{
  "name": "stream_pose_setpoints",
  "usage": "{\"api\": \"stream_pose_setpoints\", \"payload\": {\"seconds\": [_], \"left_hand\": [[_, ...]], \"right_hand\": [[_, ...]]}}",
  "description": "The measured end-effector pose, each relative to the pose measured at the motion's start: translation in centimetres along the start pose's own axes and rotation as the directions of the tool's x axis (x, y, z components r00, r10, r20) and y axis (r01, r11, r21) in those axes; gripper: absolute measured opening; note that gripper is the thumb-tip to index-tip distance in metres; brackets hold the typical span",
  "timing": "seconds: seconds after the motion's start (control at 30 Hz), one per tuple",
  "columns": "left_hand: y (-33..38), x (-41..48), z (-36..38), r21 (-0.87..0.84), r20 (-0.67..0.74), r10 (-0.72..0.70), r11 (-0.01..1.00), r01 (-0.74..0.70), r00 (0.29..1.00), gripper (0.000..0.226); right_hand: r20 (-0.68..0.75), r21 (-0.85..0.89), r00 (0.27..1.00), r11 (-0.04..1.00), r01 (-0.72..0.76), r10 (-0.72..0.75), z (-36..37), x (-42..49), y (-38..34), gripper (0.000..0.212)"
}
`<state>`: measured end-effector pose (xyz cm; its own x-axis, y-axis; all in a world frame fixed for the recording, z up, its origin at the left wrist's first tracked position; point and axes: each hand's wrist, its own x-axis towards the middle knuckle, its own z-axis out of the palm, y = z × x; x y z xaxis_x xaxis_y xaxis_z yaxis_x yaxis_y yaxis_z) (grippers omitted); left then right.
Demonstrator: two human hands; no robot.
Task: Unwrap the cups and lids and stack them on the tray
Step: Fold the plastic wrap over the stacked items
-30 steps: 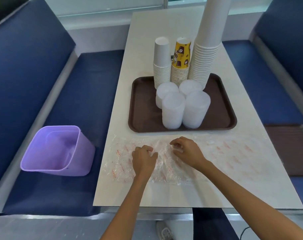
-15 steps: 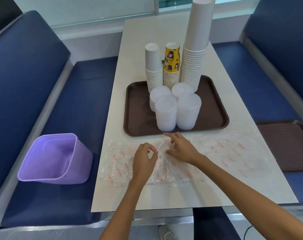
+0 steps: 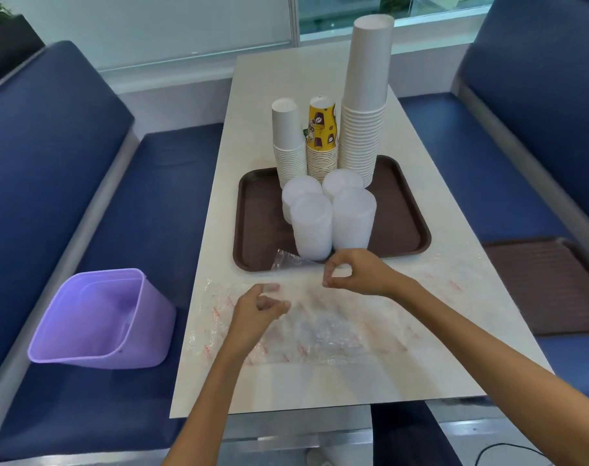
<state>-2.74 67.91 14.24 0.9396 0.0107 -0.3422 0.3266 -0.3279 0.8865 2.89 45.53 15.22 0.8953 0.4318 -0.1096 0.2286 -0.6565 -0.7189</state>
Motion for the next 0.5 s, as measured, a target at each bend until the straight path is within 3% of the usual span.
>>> {"api": "stream_pose_setpoints", "payload": {"seconds": [0.07,0.1,0.17,0.27,0.37,0.43,0.5], "left_hand": [[0.5,-0.2,-0.9,-0.069,0.009,-0.006,0.998,0.007,1.000,0.005],[0.8,-0.2,-1.3,-0.119,0.005,-0.018,0.993,0.018,1.000,0.005],[1.6,-0.3,-2.1,-0.279,-0.031,-0.068,0.959,0.056,0.997,0.022],[2.3,-0.4,-2.5,-0.585,0.034,-0.096,0.805,0.098,0.995,0.047],[2.7,-1.0,-1.4,-0.577,0.160,0.016,0.813,0.080,0.987,0.072],[3.1,-1.5,0.0,-0.503,0.157,0.019,0.862,0.064,0.987,0.048],[3.5,-1.9,1.1,-0.454,0.066,0.013,0.891,0.019,0.998,0.016]], "right_hand": [[0.073,0.190,0.995,0.979,-0.075,0.062,-1.1,-0.4,-0.2,0.008],[0.088,0.270,0.993,0.958,-0.102,0.081,-1.6,-0.6,-0.4,0.013],[0.041,0.384,0.995,0.918,-0.102,0.093,-2.3,-1.0,-0.9,0.023],[-0.048,0.589,0.994,0.807,-0.050,0.097,-3.1,-1.3,-1.4,0.015],[-0.149,0.691,0.980,0.722,0.009,0.130,-3.3,-1.5,-2.2,0.010],[-0.184,0.772,0.967,0.635,0.029,0.179,-3.1,-1.6,-2.5,0.009],[-0.197,0.795,0.957,0.606,0.030,0.211,-3.0,-1.8,-2.4,0.023]]}}
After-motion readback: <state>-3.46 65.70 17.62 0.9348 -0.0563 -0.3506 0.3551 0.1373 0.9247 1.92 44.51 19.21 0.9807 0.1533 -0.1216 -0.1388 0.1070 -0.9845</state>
